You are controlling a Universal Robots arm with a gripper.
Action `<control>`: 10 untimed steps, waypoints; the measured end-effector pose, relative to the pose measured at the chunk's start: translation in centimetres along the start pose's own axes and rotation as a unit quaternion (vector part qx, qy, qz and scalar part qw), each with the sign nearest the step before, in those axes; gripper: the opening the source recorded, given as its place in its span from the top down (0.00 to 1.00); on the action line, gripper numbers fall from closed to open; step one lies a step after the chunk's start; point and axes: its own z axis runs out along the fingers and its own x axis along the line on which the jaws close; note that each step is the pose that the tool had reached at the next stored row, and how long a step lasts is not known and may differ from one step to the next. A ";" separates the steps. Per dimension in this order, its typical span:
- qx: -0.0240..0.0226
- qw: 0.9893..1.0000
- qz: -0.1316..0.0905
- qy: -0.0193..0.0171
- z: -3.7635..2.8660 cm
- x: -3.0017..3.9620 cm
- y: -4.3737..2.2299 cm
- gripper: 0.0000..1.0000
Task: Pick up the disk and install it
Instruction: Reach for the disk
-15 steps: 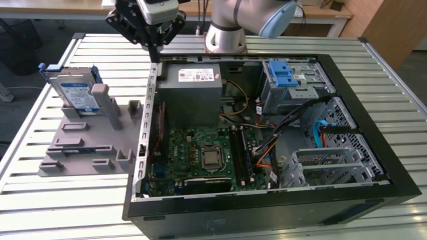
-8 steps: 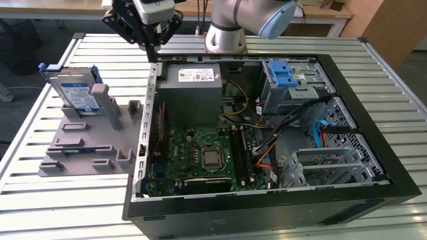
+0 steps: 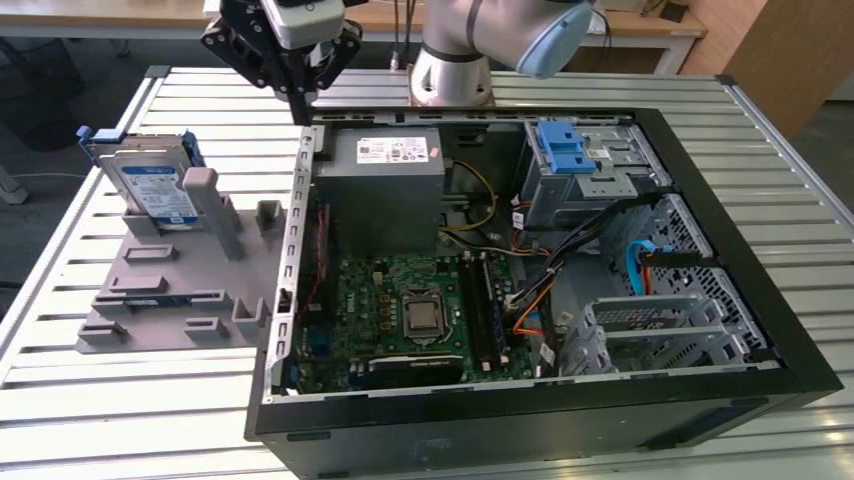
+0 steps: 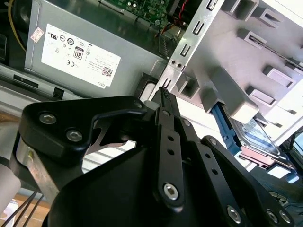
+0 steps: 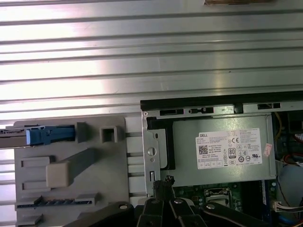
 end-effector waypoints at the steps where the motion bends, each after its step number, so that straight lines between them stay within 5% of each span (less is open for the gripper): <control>1: 0.000 1.000 0.000 0.000 0.01 0.06 0.00 0.89; 10: 0.000 1.000 0.000 0.000 0.05 0.65 -0.05 0.89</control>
